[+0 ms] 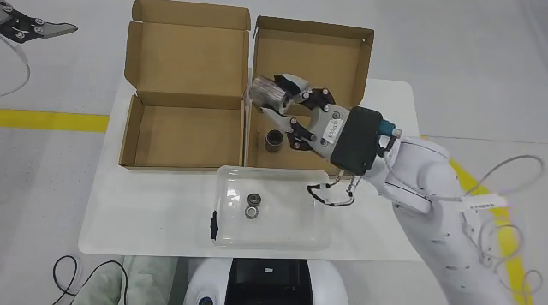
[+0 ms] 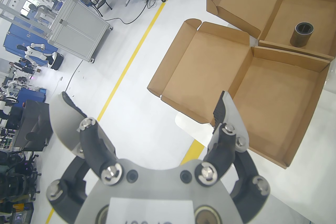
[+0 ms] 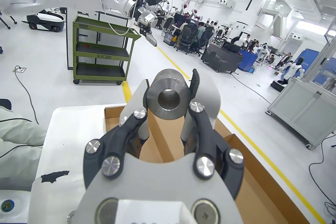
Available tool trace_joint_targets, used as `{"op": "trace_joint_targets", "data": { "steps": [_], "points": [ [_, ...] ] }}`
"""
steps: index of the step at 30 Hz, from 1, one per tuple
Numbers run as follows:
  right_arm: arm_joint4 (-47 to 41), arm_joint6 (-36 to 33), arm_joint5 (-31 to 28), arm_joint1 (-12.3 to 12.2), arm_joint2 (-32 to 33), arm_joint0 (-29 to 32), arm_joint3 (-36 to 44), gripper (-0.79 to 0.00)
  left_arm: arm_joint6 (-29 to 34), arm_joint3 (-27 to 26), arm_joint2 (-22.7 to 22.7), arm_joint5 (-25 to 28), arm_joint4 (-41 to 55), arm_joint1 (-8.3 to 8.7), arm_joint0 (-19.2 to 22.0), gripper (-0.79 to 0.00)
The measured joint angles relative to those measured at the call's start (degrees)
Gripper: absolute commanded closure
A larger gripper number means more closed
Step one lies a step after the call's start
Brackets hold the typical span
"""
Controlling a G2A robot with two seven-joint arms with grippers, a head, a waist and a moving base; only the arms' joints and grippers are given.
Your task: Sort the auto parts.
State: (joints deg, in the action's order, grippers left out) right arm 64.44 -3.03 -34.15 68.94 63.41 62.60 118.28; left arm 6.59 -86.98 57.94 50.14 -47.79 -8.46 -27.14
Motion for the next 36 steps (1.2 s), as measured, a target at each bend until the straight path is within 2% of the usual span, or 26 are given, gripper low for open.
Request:
{"op": "trace_joint_targets", "data": {
  "steps": [17,25,36],
  "points": [
    [8.29,5.96,-3.73,-0.53,1.75,2.10,4.62,0.000,0.00,0.00,0.00,0.00,0.00,0.00,0.00,-0.785],
    [13.77,7.41,-6.77,-0.68,-0.24,1.96,2.12,0.000,0.00,0.00,0.00,0.00,0.00,0.00,0.00,-0.785],
    [15.62,4.56,-4.69,-0.88,-0.55,4.21,-3.44,0.000,0.00,0.00,0.00,0.00,0.00,0.00,0.00,-0.785]
  ]
}}
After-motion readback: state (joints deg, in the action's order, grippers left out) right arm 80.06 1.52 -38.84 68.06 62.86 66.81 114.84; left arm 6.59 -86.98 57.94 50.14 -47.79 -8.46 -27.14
